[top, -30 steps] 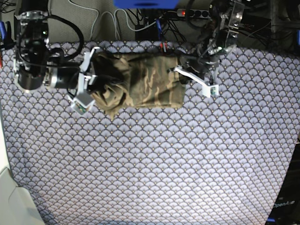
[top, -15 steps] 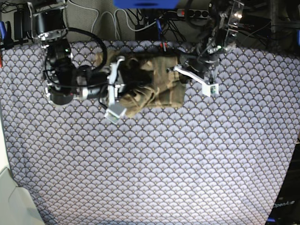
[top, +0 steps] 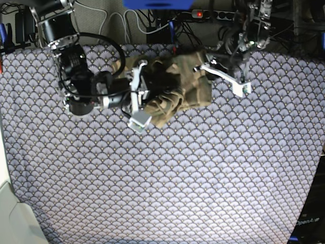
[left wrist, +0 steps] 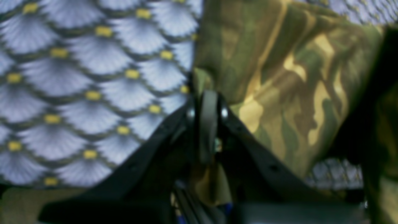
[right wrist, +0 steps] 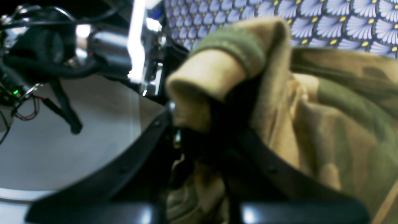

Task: Fold the T-shirt properly
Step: 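Lift the grasped end and fold it toward the left gripper, then carry the folded end over onto the strip beside the left gripper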

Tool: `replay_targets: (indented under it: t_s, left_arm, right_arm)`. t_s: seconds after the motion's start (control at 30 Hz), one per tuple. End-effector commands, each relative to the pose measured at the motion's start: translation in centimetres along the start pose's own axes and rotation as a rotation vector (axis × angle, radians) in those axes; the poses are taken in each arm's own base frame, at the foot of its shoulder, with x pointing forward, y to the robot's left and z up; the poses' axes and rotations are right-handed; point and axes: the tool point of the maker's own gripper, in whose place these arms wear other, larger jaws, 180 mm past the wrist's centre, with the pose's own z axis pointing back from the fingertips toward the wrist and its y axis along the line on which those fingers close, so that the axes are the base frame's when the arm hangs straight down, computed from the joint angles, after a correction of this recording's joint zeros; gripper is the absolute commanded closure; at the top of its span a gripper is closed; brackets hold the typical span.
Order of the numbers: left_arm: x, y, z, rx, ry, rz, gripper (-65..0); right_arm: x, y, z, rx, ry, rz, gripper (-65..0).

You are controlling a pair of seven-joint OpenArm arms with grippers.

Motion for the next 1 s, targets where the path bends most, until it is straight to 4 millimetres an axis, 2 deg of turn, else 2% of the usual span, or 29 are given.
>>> replay_targets:
  t_s: [0.0,0.27,0.6,0.7,0.87,0.97]
  left_arm:
    - [1.3,-0.3,0.3,-0.011,-0.043,-0.004,-0.1]
    - [3.0,0.3,0.4,-0.055,-0.060,0.113,-0.1]
    - [3.2,-0.3,0.3,-0.071,-0.061,0.107,-0.4]
    - [3.1,-0.3,0.3,-0.073,-0.058,0.106,-6.0]
    - [3.5,-1.3,0.9,-0.113,-0.076,0.072,-22.8]
    - [3.9,-1.9,1.2,-0.148,-0.092,0.038,-25.2]
  right_arm:
    - [1.8,0.4,0.4,0.017,-0.057,0.026,-0.2]
    - [1.8,0.5,0.3,0.020,-0.058,0.026,-0.2]
    - [1.9,0.5,0.3,0.021,-0.061,0.026,-0.2]
    - [1.9,0.5,0.3,0.020,-0.060,0.026,-0.2]
    - [2.3,0.4,0.4,0.017,-0.063,0.038,-0.2]
    - [2.4,0.4,0.5,0.015,-0.064,0.039,-0.2]
